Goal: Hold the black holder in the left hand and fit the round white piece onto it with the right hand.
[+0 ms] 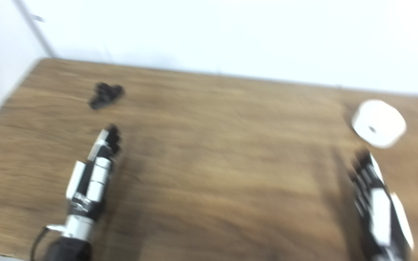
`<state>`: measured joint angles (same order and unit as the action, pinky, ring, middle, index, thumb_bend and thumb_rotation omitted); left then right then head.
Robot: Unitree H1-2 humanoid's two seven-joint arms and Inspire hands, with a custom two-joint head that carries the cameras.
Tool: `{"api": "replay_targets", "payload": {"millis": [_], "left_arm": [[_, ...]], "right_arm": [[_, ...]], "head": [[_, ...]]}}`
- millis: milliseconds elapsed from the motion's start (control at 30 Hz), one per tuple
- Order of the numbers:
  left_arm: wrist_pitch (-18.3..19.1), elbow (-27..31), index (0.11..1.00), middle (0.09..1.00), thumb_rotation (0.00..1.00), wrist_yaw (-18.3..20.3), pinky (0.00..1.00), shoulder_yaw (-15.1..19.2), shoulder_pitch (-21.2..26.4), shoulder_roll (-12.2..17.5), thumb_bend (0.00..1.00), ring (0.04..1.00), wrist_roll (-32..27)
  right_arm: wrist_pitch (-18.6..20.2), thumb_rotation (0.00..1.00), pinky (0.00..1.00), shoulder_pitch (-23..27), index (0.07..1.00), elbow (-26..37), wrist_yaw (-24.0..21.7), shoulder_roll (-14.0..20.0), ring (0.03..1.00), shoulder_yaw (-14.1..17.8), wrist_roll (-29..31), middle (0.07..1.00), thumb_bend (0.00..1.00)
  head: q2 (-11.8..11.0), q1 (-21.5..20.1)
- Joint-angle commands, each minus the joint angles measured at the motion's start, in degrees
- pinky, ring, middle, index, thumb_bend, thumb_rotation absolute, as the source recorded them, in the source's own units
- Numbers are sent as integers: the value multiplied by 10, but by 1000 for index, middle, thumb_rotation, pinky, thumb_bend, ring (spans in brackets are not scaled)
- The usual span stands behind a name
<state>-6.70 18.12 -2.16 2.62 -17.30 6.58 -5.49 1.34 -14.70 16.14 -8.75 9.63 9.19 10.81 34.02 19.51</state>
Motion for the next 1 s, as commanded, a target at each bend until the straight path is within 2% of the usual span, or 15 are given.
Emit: {"api": "replay_targets", "payload": {"millis": [0, 167, 300, 567, 767, 833, 967], "left_arm": [[-32, 4, 991, 993, 856, -7, 1000, -6, -14, -34, 554, 991, 15], [-49, -10, 998, 991, 845, -11, 1000, -12, -18, -34, 569, 986, 27], [-60, -23, 996, 990, 841, -15, 1000, -14, -18, -34, 578, 988, 31], [-63, -26, 1000, 994, 833, -20, 1000, -17, -17, -34, 561, 998, 33], [-63, -25, 1000, 999, 858, -23, 1000, -15, -16, -30, 552, 999, 45], [-54, -20, 1000, 992, 798, -27, 1000, -13, -16, -29, 581, 994, 55], [-48, -11, 982, 981, 549, -40, 1000, -7, -14, -30, 605, 988, 83]], "right_arm": [[-28, 1000, 1000, 2, 990, 14, -1, 3, 1000, 2, 4, 1000, 629], [-42, 986, 1000, -4, 938, 10, 17, -7, 973, 0, -18, 954, 617], [-43, 962, 995, -5, 927, 4, 22, -10, 966, -3, -19, 945, 645], [-58, 940, 938, -2, 908, -8, 26, -10, 943, -9, -17, 931, 653], [-53, 938, 969, 0, 917, -8, 30, -11, 953, -13, -17, 940, 697], [-56, 934, 985, 2, 922, -11, 29, -10, 962, -13, -12, 947, 690], [-58, 934, 998, 4, 925, -13, 30, -8, 967, -13, -13, 948, 694]], "head": [[-17, 9], [-37, 12], [-54, 9], [-48, -13], [-46, -22], [-46, -24], [-42, -28]]}}
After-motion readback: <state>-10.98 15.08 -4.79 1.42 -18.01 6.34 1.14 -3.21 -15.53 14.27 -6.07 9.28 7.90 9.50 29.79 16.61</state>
